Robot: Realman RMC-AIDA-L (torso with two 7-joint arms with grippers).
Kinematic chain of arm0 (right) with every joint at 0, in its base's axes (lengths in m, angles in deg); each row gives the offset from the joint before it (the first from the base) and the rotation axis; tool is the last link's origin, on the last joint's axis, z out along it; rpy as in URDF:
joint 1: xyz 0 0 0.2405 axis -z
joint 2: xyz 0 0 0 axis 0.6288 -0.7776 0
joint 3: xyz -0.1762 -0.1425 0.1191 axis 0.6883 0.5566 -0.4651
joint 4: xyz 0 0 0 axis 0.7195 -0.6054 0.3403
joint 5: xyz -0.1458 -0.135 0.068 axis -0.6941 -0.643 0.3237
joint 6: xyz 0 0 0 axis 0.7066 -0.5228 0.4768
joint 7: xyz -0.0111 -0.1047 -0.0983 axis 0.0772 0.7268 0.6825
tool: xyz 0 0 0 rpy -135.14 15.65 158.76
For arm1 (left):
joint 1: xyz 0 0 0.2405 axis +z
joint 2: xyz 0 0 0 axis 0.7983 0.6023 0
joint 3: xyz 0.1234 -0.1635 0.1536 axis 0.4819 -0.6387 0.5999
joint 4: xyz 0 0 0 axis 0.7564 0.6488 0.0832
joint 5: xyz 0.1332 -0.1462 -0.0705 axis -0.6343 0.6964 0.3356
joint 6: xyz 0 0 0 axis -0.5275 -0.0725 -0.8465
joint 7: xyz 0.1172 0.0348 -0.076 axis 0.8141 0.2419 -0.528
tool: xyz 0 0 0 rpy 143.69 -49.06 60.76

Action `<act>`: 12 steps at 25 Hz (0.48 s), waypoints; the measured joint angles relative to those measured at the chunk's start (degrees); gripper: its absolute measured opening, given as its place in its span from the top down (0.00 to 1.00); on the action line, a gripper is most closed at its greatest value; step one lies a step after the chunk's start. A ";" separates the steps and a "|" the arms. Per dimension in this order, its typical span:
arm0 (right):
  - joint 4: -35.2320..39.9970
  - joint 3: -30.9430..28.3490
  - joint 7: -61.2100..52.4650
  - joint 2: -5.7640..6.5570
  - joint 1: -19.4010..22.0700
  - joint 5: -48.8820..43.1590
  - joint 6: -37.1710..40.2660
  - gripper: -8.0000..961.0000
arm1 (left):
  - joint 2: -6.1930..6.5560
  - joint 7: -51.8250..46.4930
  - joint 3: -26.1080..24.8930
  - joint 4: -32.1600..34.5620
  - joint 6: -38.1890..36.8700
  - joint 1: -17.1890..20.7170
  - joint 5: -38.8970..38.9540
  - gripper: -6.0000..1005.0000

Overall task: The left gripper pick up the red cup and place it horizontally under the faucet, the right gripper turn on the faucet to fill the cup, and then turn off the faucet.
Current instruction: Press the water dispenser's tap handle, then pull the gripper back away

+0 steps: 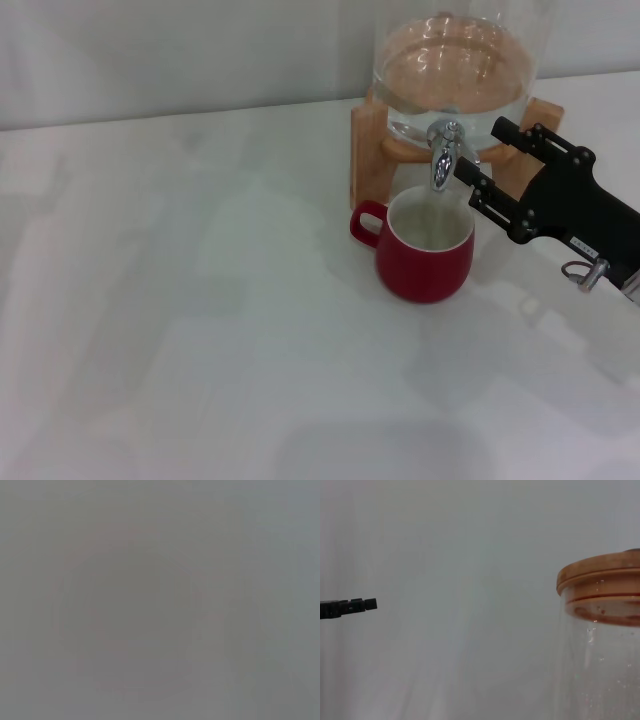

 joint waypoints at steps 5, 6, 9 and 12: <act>0.06 0.00 -0.02 0.00 0.00 0.00 -0.03 0.37 | 0.00 0.00 0.01 0.00 0.00 -0.05 0.00 0.14; 0.07 0.00 -0.02 0.00 0.00 0.00 -0.04 0.37 | 0.00 0.00 0.03 0.00 0.00 -0.10 0.00 0.14; 0.09 0.04 -0.02 0.00 0.00 0.00 -0.10 0.37 | 0.00 0.00 0.10 0.00 0.00 -0.17 0.00 0.14; 0.09 0.08 -0.04 0.00 0.00 0.00 -0.14 0.37 | 0.00 0.00 0.16 0.00 0.00 -0.20 0.00 0.14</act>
